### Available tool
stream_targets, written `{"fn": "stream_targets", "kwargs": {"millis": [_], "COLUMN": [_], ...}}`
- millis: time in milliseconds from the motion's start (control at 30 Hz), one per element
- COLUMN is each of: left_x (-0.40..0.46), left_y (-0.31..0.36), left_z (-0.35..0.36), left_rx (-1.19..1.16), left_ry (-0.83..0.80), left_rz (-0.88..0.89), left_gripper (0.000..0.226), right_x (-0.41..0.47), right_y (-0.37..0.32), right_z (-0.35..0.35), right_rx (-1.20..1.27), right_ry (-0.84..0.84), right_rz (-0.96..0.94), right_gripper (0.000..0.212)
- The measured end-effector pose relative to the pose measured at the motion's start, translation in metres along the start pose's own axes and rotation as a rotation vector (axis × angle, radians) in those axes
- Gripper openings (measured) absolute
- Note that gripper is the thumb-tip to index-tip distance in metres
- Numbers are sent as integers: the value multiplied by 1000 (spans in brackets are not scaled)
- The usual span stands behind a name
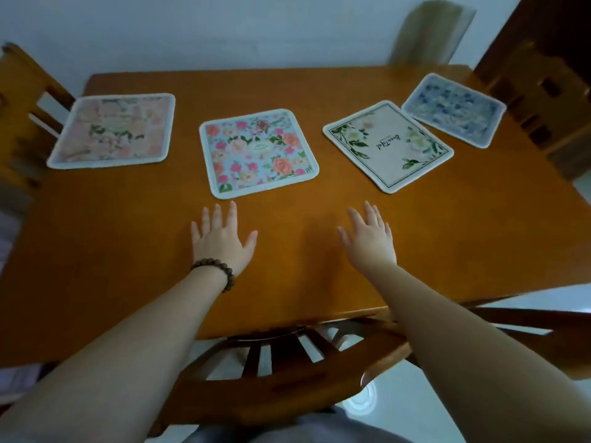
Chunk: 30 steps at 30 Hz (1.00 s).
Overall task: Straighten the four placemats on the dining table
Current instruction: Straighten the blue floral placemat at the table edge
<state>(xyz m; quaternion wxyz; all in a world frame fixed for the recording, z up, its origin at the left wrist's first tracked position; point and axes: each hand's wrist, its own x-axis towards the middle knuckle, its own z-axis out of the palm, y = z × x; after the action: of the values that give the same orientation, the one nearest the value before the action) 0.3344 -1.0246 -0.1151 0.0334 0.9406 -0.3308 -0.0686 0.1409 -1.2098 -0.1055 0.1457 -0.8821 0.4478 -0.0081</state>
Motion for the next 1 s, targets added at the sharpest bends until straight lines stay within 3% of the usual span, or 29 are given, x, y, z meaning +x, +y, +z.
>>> {"fn": "stream_targets", "kwargs": {"millis": [333,633,800,1000], "left_x": [49,168,210,208], "left_y": [-14,-14,-24,-25], "left_z": [3,31,61,86], "left_rx": [12,-163,-248,-103], "left_ry": [28,26,3,20], "left_rz": [-135,-186,-214,-118], "left_gripper": [80,91,102,91], "right_x": [79,202,243,239], "right_y": [-33,-64,-77,-80], "right_z": [21,55,90,114], "right_rx": [40,-57,-41,-105], "right_ry": [-90,-82,-153,-86], "right_rz": [-175,-334,-228,-193], "right_gripper": [54,65,77,82]}}
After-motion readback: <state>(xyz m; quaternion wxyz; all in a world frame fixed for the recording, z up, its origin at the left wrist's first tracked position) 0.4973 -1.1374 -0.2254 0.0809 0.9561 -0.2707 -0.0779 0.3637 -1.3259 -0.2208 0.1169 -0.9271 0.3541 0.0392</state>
